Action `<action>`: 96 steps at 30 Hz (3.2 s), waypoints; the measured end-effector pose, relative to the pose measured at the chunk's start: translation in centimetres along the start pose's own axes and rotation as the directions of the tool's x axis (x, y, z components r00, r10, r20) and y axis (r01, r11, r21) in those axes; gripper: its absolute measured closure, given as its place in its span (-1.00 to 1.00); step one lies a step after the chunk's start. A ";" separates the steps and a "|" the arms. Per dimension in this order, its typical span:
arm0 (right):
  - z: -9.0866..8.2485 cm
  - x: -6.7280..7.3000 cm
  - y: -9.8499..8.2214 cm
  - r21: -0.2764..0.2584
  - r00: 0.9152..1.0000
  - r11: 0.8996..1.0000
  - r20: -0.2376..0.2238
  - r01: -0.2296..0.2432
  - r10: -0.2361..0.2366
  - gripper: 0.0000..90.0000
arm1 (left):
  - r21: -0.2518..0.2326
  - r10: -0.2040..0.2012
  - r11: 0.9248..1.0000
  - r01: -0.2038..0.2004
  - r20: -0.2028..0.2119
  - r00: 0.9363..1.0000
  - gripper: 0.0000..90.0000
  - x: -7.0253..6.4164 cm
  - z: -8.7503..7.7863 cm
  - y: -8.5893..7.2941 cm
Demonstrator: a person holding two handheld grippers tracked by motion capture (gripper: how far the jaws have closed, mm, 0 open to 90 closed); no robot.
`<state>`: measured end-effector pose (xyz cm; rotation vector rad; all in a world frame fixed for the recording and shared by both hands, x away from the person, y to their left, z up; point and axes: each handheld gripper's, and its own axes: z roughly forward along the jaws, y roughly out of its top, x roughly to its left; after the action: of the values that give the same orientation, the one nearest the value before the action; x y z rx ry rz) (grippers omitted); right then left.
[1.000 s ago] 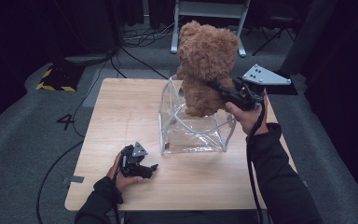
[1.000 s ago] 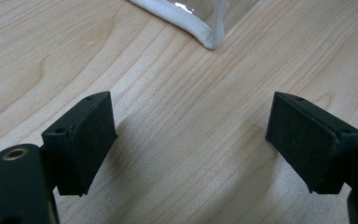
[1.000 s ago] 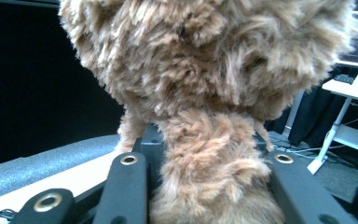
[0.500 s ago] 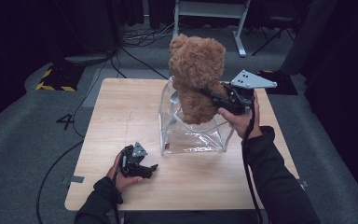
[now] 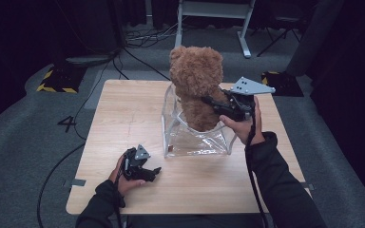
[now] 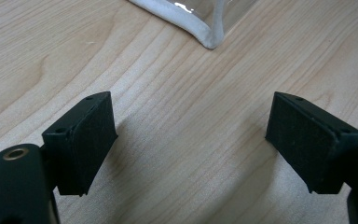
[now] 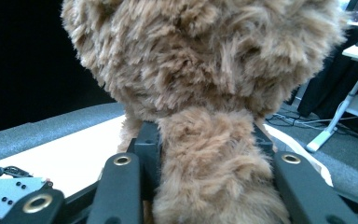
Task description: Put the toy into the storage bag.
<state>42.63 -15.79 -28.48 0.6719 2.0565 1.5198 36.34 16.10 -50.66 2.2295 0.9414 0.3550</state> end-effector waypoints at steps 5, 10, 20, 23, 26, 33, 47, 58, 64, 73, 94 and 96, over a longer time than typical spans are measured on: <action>0.1 0.1 -0.3 0.021 1.000 1.000 0.001 -0.006 0.006 0.32 | -0.001 0.001 1.000 -0.001 0.001 1.000 -0.65 0.0 0.0 0.0; 0.1 0.1 -0.7 0.046 1.000 0.999 0.006 -0.010 0.010 0.30 | 0.000 0.000 1.000 0.000 0.000 1.000 -0.65 0.0 0.0 0.0; 0.6 0.5 -1.8 0.120 1.000 0.993 -0.001 0.009 -0.009 0.25 | -0.001 -0.001 1.000 0.001 0.000 1.000 -0.65 0.0 0.0 0.0; 0.6 0.3 -2.0 0.122 1.000 0.992 0.001 0.003 -0.003 0.23 | -0.002 -0.001 1.000 0.001 0.001 1.000 -0.65 0.0 0.0 0.0; 0.6 0.2 -2.3 0.138 1.000 0.990 -0.003 0.002 -0.002 0.21 | -0.001 -0.002 1.000 0.002 0.000 1.000 -0.65 0.0 0.0 0.0; 0.4 -0.3 -2.9 0.179 1.000 0.984 -0.006 -0.015 0.017 0.14 | -0.001 -0.002 1.000 0.002 0.000 1.000 -0.65 0.0 0.0 0.0; 0.7 -0.7 -4.6 0.242 0.999 0.969 0.003 -0.049 0.050 0.19 | -0.001 -0.002 1.000 0.002 0.000 1.000 -0.65 0.0 0.0 0.0; 0.4 -1.0 -4.9 0.225 0.998 0.972 0.021 -0.062 0.059 0.22 | 0.000 -0.002 1.000 0.002 -0.001 1.000 -0.65 0.0 0.0 0.0; 0.7 -1.0 -5.2 0.233 0.998 0.971 0.014 -0.058 0.056 0.21 | -0.001 -0.002 1.000 0.002 -0.001 1.000 -0.65 0.0 0.0 0.0; 0.8 -0.9 -5.3 0.235 0.999 0.971 0.004 -0.044 0.044 0.11 | -0.001 -0.002 1.000 0.002 -0.002 1.000 -0.65 0.0 0.0 0.0; -0.5 -1.2 -4.7 0.247 0.999 0.968 -0.018 0.042 -0.039 -0.44 | -0.002 -0.001 1.000 0.001 0.000 1.000 -0.65 0.0 0.0 0.0; -0.8 -1.3 -4.6 0.245 0.999 0.968 -0.013 0.048 -0.046 -0.44 | -0.002 -0.001 1.000 0.001 0.000 1.000 -0.65 0.0 0.0 0.0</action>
<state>42.63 -18.37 -32.56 0.7033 2.2721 1.2552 36.35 16.09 -50.67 2.2271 0.9416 0.3558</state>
